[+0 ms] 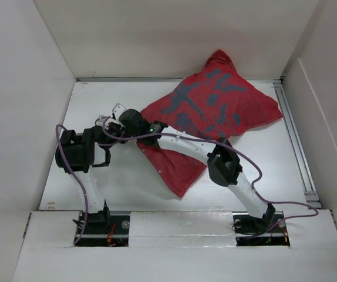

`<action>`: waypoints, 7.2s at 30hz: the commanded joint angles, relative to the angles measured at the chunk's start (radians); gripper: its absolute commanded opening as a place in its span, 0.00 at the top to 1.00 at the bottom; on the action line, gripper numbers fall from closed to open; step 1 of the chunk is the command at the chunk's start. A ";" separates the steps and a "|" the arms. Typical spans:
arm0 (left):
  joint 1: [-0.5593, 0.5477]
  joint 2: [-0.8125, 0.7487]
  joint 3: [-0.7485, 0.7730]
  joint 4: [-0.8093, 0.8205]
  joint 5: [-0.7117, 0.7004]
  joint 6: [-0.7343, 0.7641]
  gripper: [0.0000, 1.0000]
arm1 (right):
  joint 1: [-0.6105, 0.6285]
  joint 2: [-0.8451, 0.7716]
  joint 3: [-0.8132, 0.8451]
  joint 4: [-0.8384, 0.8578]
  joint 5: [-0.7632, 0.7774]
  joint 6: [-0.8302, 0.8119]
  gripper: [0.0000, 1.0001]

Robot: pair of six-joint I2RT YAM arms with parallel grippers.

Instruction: Put the pillow into the pillowcase

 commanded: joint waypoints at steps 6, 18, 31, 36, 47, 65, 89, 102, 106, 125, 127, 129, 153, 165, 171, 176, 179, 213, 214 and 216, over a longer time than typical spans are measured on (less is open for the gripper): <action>-0.030 -0.149 0.155 0.764 0.099 0.018 1.00 | -0.004 -0.317 -0.035 -0.017 -0.686 -0.018 1.00; -0.124 -0.430 0.086 0.764 -0.105 0.045 1.00 | -0.035 -0.405 0.082 0.201 -1.316 0.316 1.00; -0.133 -0.507 0.362 0.346 -0.125 0.160 1.00 | -0.141 -0.282 0.346 0.456 -1.363 0.614 1.00; -0.133 -0.453 0.455 0.499 -0.094 0.054 1.00 | -0.104 -0.255 0.497 0.576 -1.453 0.719 1.00; -0.218 -0.567 0.347 0.480 0.006 0.126 1.00 | -0.115 -0.383 0.287 0.827 -1.511 0.903 1.00; -0.097 -0.568 -0.111 -0.140 -0.230 0.343 0.89 | -0.099 -0.253 0.191 -0.029 -0.769 0.420 0.77; -0.271 -0.909 0.241 -1.275 -0.734 0.563 0.33 | -0.254 -1.385 -1.138 -0.028 0.080 0.808 0.00; -0.271 -0.442 0.699 -1.039 -0.552 0.773 0.45 | -0.331 -1.573 -1.542 0.070 0.116 1.157 0.00; -0.334 -0.155 0.755 -0.853 -0.398 0.750 0.62 | -0.418 -1.338 -1.538 0.217 0.106 1.146 0.00; -0.567 -0.588 0.204 -1.095 -0.803 0.769 0.75 | -0.575 -0.701 -1.080 0.478 -0.411 0.709 0.00; -0.558 -0.599 0.204 -1.143 -0.871 0.769 0.75 | -0.575 -0.786 -1.108 0.478 -0.376 0.709 0.00; -0.558 -0.608 0.213 -1.175 -0.916 0.746 0.73 | -0.586 -0.916 -1.169 0.467 -0.319 0.709 0.00; -0.753 -0.539 0.052 -0.842 -0.618 0.479 0.29 | -0.314 -1.174 -1.607 0.603 -0.362 0.898 0.00; -0.496 -0.660 0.345 -1.313 -1.151 0.511 0.27 | -0.302 -0.793 -1.195 0.731 -0.500 0.712 0.00; -0.495 -0.649 0.405 -1.396 -1.159 0.540 0.27 | -0.382 -1.148 -1.455 0.509 -0.244 0.765 0.00; -0.495 -0.712 0.333 -1.395 -1.116 0.566 0.26 | -0.406 -1.512 -1.697 0.402 -0.244 0.874 0.00; -0.495 -0.737 0.324 -1.395 -1.106 0.580 0.26 | -0.406 -1.747 -1.769 0.269 -0.227 0.962 0.00; -0.495 -0.814 0.311 -1.382 -0.988 0.641 0.19 | -0.320 -1.350 -1.829 0.502 -0.115 1.007 0.15; -0.495 -0.814 0.311 -1.382 -0.978 0.641 0.19 | -0.320 -1.359 -1.829 0.513 -0.115 0.985 0.15; -0.495 -0.814 0.311 -1.373 -0.968 0.641 0.19 | -0.320 -1.359 -1.829 0.513 -0.115 0.974 0.15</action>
